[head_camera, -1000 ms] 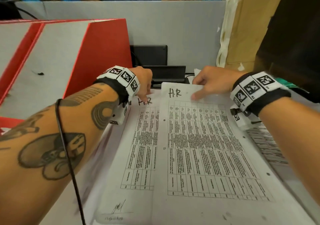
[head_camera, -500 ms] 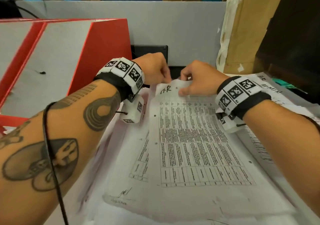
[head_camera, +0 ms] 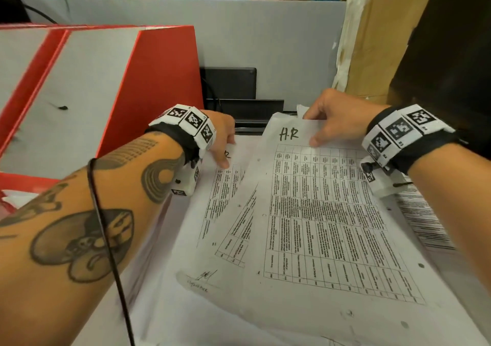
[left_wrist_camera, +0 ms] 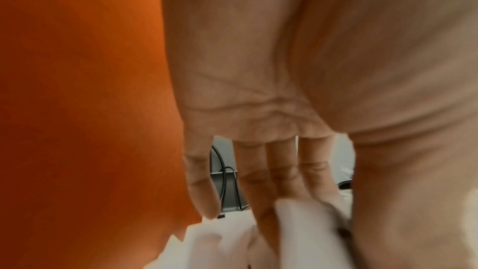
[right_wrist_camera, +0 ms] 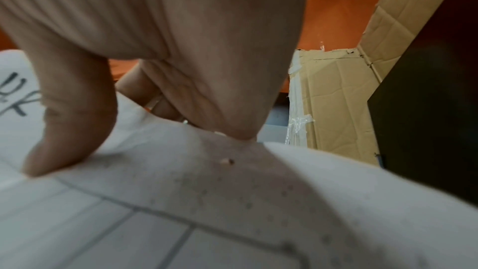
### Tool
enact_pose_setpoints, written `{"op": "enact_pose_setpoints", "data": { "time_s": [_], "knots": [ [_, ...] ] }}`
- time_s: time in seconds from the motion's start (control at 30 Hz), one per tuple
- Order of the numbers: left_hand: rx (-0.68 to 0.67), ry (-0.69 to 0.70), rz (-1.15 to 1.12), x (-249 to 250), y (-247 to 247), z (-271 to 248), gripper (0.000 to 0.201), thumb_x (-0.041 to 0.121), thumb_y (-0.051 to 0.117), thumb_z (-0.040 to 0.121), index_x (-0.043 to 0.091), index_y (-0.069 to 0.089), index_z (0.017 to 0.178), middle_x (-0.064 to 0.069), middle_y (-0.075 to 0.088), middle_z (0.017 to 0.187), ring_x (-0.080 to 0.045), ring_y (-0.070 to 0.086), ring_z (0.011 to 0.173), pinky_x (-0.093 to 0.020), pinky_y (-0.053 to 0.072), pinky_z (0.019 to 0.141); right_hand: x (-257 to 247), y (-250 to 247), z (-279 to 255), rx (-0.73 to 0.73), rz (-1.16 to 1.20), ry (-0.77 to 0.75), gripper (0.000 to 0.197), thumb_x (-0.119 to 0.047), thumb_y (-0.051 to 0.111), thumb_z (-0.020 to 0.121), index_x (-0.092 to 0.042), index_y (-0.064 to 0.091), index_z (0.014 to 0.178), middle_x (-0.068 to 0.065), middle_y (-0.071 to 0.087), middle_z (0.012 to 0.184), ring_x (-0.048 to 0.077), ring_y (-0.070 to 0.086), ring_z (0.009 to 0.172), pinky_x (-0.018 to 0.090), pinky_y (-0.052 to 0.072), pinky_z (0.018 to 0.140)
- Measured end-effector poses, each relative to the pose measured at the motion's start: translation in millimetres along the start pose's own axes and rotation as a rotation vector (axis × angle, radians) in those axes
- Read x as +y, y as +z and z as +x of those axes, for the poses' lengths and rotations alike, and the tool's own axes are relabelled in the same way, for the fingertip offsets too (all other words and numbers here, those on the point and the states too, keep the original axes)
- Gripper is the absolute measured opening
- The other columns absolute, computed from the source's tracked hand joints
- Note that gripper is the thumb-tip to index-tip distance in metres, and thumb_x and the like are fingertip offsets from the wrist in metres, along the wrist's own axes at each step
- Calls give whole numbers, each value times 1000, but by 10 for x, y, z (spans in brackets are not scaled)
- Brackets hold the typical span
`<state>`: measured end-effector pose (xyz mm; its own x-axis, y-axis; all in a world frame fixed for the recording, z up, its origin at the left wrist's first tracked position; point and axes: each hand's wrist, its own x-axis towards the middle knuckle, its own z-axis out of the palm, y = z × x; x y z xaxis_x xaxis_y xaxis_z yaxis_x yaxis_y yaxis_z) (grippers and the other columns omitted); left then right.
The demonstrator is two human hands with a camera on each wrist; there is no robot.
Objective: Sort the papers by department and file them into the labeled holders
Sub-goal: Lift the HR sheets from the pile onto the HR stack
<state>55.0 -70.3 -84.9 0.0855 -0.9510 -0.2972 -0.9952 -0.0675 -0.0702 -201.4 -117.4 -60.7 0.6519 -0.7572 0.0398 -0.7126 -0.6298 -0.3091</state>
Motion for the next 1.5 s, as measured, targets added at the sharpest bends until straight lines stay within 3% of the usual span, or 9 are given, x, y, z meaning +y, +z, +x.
{"op": "enact_pose_setpoints", "data": {
  "time_s": [0.37, 0.53, 0.63, 0.7, 0.8, 1.03, 1.17, 1.3, 1.5],
  "knots": [
    [196, 104, -237, 114, -164, -160, 22, 30, 72, 92, 18, 75, 74, 11, 66, 53, -4, 63, 49, -16, 43, 43, -199, 195, 105, -35, 15, -61, 17, -22, 78, 85, -32, 78, 98, -6, 77, 105, 14, 73, 91, 41, 62, 80],
    [146, 173, -541, 132, -212, -225, 31, 44, 68, 96, 17, 82, 90, 3, 80, 82, -16, 79, 82, -31, 62, 79, -171, 217, 109, 1, -12, -86, 24, -9, 84, 78, -14, 67, 95, 2, 74, 94, 24, 71, 90, 45, 60, 79],
    [78, 70, -496, 60, -212, -172, 43, 52, 50, 104, 20, 78, 100, 5, 80, 93, -14, 78, 85, -29, 54, 72, -33, 142, 63, -36, 62, -30, 50, -5, 85, 77, -25, 56, 112, -5, 74, 100, 17, 72, 94, 39, 60, 82],
    [2, 39, -258, -4, -183, -114, 25, 47, 71, 91, 29, 75, 108, 8, 77, 104, -12, 73, 93, -30, 54, 75, 52, 97, 17, -53, 35, -33, 48, -9, 85, 79, -34, 63, 113, -10, 75, 102, 14, 73, 95, 39, 60, 84],
    [-108, 8, -31, -11, -65, -36, 65, 44, 91, 71, 26, 68, 129, 7, 69, 121, -17, 65, 110, -34, 52, 96, 130, 48, -32, -6, 44, -19, 23, -13, 86, 79, -22, 78, 99, -6, 78, 101, 16, 73, 95, 43, 60, 89],
    [97, -25, -30, 40, -26, -7, 56, 44, 88, 75, 13, 71, 119, 0, 71, 103, -21, 66, 93, -34, 53, 79, 139, 91, -37, 4, 62, -11, 18, -6, 83, 80, -10, 78, 97, 3, 79, 99, 21, 75, 96, 47, 61, 90],
    [196, 99, -220, 119, -103, -128, 19, 39, 85, 80, 22, 76, 80, 5, 73, 75, -13, 68, 69, -26, 51, 61, 40, 62, -14, 19, 53, 26, 11, -16, 85, 80, -17, 78, 87, 0, 79, 89, 19, 76, 85, 46, 63, 82],
    [156, 333, -543, 204, -175, -196, 17, 14, 73, 90, 28, 80, 97, 6, 80, 88, -15, 77, 81, -33, 64, 72, -103, 103, 24, 10, 60, -25, 24, -21, 89, 77, -20, 77, 97, -2, 78, 96, 18, 74, 90, 40, 62, 83],
    [-80, 336, -1175, 186, -226, -296, 69, 70, 27, 100, 23, 77, 101, -3, 79, 92, -22, 75, 86, -40, 58, 90, 137, 137, -38, 117, 228, -75, 66, 5, 92, 62, -13, 60, 116, 0, 70, 112, 16, 70, 97, 36, 58, 85]
  ]
}}
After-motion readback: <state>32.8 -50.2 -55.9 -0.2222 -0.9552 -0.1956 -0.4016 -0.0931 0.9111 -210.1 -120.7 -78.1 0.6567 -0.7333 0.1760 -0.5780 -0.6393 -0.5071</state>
